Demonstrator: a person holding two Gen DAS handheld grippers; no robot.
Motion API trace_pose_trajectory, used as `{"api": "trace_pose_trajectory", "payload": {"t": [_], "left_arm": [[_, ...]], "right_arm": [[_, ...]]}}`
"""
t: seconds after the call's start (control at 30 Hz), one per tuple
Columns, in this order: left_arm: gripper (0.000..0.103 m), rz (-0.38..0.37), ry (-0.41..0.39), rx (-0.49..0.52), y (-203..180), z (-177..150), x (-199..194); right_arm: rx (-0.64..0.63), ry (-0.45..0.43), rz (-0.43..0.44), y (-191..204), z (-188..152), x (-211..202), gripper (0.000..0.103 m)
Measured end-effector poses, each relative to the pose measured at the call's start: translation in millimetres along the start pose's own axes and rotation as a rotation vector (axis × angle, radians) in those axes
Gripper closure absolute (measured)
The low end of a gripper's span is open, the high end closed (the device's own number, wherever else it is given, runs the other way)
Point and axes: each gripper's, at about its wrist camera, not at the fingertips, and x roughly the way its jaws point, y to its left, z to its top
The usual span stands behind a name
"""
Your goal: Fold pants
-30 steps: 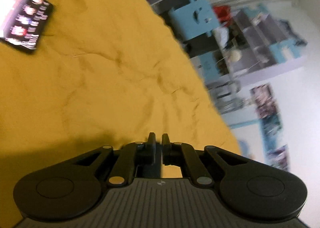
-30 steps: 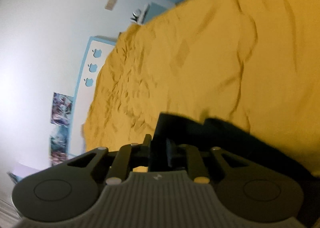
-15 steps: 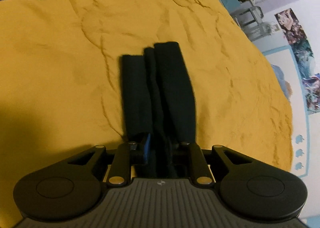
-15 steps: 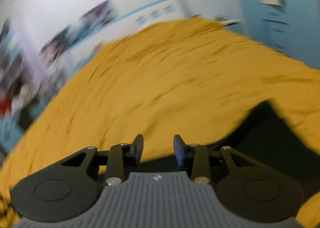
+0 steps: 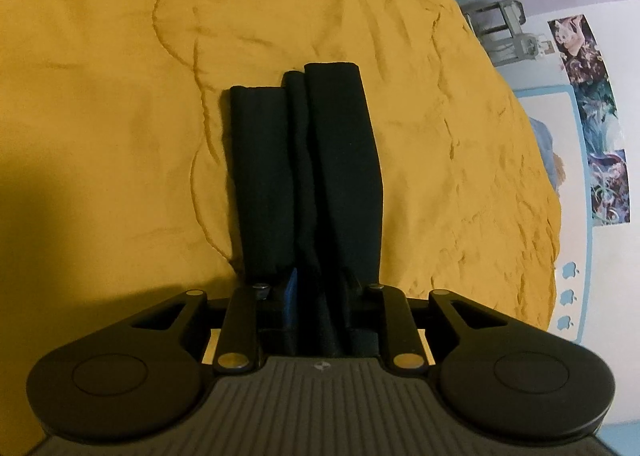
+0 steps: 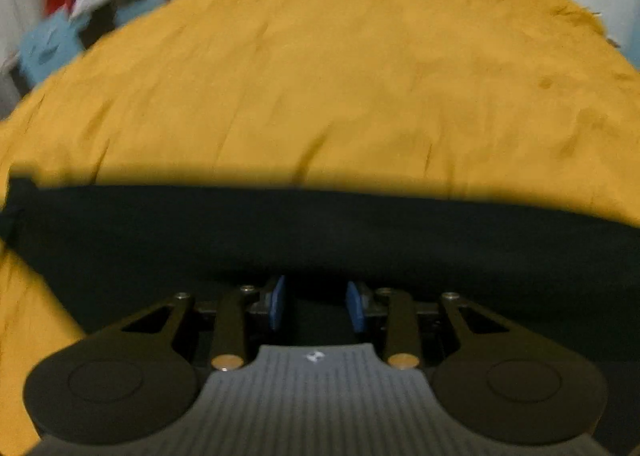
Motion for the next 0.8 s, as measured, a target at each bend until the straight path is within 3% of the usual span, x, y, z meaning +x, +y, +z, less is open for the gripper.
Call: {"api": "trace_pose_trajectory", "payload": {"t": [0.13, 0.2, 0.4, 0.6, 0.73, 0.8], "left_arm": [[0.079, -0.004, -0.002, 0.04, 0.8, 8.7, 2.6], [0.079, -0.011, -0.003, 0.052, 2.4, 13.4, 3.0], [0.078, -0.034, -0.047, 0.118, 0.1, 21.7, 4.1], [0.078, -0.072, 0.041, 0.134, 5.0, 25.3, 19.3], [0.078, -0.084, 0.059, 0.149, 6.0, 26.8, 19.1], [0.078, -0.093, 0.068, 0.136, 8.2, 28.1, 16.8]], "right_arm": [[0.275, -0.154, -0.01, -33.6, 53.4, -8.2, 0.073], [0.289, -0.2, 0.012, -30.4, 61.5, -25.8, 0.073], [0.057, -0.117, 0.077, 30.1, 8.7, -35.9, 0.072], [-0.223, -0.111, 0.188, 112.0, -36.0, -33.5, 0.073], [-0.322, -0.124, 0.219, 167.3, -31.7, -18.4, 0.073], [-0.322, -0.103, 0.215, 185.3, -13.7, -0.8, 0.073]]}}
